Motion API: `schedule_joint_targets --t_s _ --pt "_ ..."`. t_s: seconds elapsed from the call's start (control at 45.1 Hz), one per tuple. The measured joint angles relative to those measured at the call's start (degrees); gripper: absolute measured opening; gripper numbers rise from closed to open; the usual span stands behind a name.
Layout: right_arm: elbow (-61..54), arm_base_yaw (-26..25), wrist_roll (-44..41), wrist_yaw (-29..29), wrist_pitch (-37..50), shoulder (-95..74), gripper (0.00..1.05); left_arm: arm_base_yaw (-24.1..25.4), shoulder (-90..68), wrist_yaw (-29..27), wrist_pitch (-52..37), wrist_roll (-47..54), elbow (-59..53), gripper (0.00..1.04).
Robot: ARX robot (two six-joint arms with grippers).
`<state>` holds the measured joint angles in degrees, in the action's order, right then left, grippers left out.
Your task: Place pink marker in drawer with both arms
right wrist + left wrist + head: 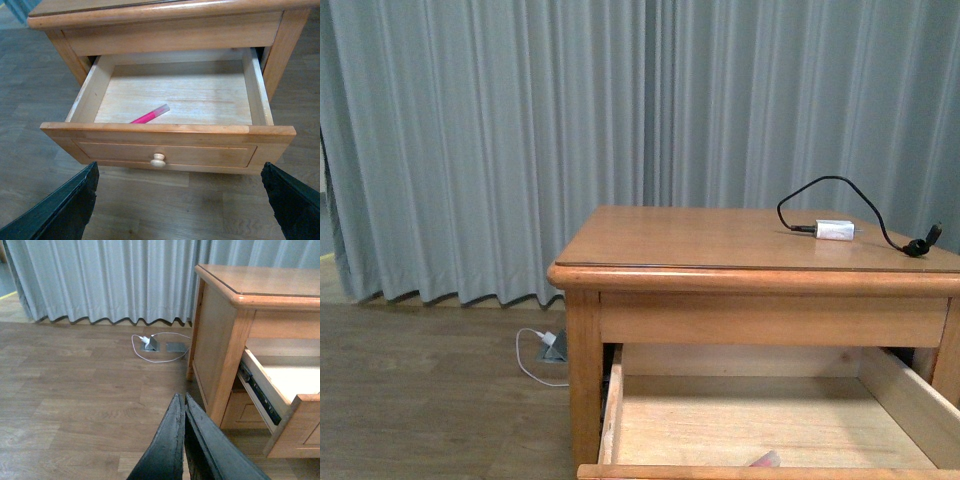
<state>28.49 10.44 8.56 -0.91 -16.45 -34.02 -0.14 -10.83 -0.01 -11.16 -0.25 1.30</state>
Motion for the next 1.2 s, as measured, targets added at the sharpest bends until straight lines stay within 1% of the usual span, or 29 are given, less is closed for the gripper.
schedule_joint_targets --t_s 0.067,0.133,0.177,0.599,0.621,0.687,0.71,0.798,0.909,0.998,1.087,1.109,1.175,1.197 --pt "0.0 0.0 0.0 0.0 0.0 0.0 0.96 0.0 1.5 0.0 1.6 0.0 0.0 0.04" --pt "0.0 0.0 0.0 0.0 0.0 0.0 0.96 0.0 6.1 0.1 8.1 0.0 0.0 0.04" --pt "0.0 0.0 0.0 0.0 0.0 0.0 0.96 0.0 8.8 0.0 10.3 0.0 0.0 0.04" --pt "0.0 0.0 0.0 0.1 0.0 0.0 0.96 0.0 10.6 0.0 11.0 0.0 0.0 0.05" --pt "-0.4 0.3 -0.2 1.4 1.2 0.3 0.96 0.0 10.6 0.0 11.0 0.0 0.0 0.07" --pt "-3.0 1.6 -0.1 8.0 8.3 1.2 0.96 0.0 10.6 0.0 11.0 0.0 0.0 0.18" --pt "-3.2 1.7 0.0 8.5 8.8 1.3 0.96 0.0 10.6 0.0 11.0 0.0 0.0 0.20" --pt "-2.3 1.6 1.2 9.2 7.5 0.6 0.96 0.0 10.6 0.0 11.1 0.0 0.0 0.34" --pt "1.1 -0.3 3.4 3.7 1.5 -3.4 0.96 0.0 10.6 0.0 11.1 0.0 0.0 0.52" --pt "5.2 -2.4 3.4 -0.2 -2.5 -8.8 0.96 0.0 10.6 0.0 11.1 0.0 0.0 0.66" --pt "9.5 -5.2 0.8 -3.7 -6.2 -15.1 0.96 0.0 10.6 0.0 11.1 0.0 0.0 0.80" --pt "11.2 -6.5 -1.0 -4.8 -7.0 -17.6 0.96 0.0 10.6 0.0 11.1 0.0 0.0 0.86" --pt "15.5 -9.9 -5.1 -5.2 -7.0 -24.6 0.96 0.0 10.6 0.0 11.1 0.0 0.0 0.99" --pt "16.5 -10.6 -5.9 -5.2 -6.8 -26.5 0.96 0.0 10.6 0.0 11.1 0.0 0.0 1.00"
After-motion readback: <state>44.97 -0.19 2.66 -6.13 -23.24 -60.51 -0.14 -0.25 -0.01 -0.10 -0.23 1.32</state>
